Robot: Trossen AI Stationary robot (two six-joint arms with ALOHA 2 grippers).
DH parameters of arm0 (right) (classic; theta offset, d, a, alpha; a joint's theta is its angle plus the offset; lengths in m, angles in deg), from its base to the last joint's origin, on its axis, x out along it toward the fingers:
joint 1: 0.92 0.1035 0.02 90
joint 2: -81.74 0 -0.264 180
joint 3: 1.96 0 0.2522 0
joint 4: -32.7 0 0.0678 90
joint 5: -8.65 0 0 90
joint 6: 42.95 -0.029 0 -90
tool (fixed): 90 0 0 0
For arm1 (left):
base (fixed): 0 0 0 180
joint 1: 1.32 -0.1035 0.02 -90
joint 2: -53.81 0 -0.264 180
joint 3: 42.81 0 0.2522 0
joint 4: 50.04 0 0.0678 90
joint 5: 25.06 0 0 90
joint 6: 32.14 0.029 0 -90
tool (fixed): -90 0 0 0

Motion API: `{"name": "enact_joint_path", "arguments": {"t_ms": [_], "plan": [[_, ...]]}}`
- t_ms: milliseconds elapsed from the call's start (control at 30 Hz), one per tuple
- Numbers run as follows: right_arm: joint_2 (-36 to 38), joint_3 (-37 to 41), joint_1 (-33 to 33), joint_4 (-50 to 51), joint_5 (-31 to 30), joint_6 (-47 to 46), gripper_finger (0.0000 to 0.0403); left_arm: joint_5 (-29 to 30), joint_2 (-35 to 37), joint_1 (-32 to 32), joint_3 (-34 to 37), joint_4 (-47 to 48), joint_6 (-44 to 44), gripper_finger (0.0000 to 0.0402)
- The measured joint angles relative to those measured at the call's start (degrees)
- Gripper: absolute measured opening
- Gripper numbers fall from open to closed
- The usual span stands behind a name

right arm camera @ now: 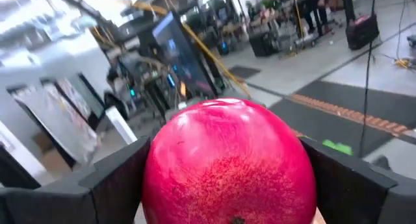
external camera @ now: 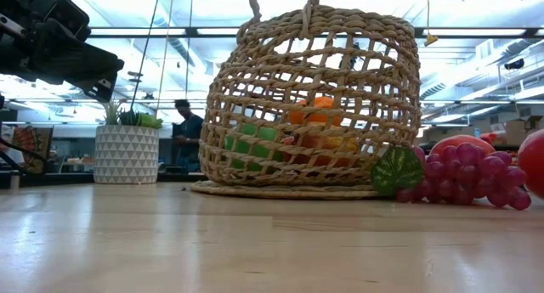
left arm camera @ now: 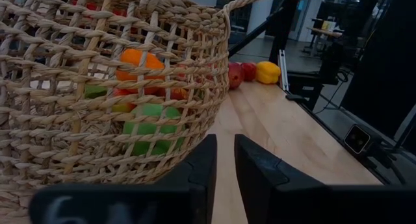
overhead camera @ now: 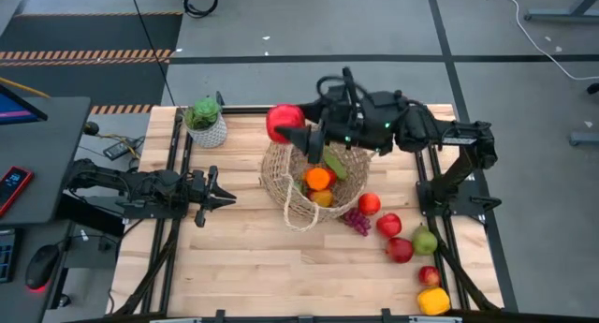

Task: Build produce basket
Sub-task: Put the red apple into the woven basket

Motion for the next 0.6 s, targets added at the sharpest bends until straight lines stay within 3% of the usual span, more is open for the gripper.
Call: {"name": "enact_joint_path", "arguments": {"t_ms": [333,600], "plan": [[-0.02,0.02,-3.47,-16.09,7.09,-1.77,0.0375,0.00,-0.01,0.01,0.00,0.00,0.00,0.0059],[0.00,0.02,-6.35,-20.06,11.85,-4.22,0.0375,0.00,0.00,0.02,0.00,0.00,0.00,0.0062]]}}
